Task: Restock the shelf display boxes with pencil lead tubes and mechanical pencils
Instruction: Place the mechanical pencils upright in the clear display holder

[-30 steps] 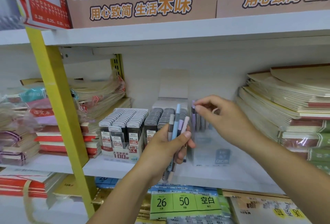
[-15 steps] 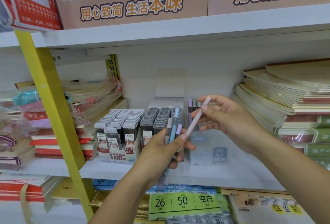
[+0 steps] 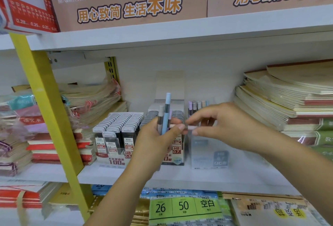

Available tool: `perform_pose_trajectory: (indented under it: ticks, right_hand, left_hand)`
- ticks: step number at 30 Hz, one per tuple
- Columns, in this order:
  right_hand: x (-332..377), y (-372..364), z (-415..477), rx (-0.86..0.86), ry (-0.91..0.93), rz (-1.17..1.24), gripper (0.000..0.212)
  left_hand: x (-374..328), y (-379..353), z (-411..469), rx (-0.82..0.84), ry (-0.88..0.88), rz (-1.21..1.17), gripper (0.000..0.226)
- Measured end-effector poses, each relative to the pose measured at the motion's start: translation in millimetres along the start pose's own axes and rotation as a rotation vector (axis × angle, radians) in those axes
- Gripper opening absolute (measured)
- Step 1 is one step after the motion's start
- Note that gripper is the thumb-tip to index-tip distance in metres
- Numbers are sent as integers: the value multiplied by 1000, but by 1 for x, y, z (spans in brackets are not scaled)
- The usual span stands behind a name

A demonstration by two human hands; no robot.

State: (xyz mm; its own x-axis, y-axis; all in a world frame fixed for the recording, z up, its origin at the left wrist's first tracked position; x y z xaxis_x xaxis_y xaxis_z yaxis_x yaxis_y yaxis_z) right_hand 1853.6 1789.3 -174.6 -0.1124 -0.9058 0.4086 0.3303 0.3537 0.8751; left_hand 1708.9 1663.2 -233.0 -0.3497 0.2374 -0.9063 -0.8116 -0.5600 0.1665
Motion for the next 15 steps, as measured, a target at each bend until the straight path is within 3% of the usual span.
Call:
perform_pose_trajectory:
  ticks: [2, 6, 11, 15]
  right_hand:
    - [0, -3, 4, -7, 46, -49, 32]
    - [-23, 14, 5, -281, 77, 312, 65]
    - [-52, 13, 15, -423, 56, 351, 49]
    - [-66, 0, 25, -492, -7, 171, 34]
  left_hand:
    - [-1, -1, 2, 19, -9, -21, 3]
    - [3, -1, -2, 67, -2, -86, 29]
    - [10, -3, -7, 75, 43, -87, 34]
    - [11, -4, -7, 49, 64, -122, 29]
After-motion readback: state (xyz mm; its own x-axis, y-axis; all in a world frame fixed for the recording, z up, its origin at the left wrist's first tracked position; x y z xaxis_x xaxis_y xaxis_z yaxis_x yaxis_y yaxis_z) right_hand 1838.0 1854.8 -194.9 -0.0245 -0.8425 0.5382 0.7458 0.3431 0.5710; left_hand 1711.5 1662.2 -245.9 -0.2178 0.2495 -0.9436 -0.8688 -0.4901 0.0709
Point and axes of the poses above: each hand's wrist, its own z-axis towards the middle knuckle, its own y-axis out of the back of the hand, x = y × z, the point moved 1 cm from there along z, towards the middle knuckle, and after that the axes turned 10 degrees about x, right-handed, at the moved point
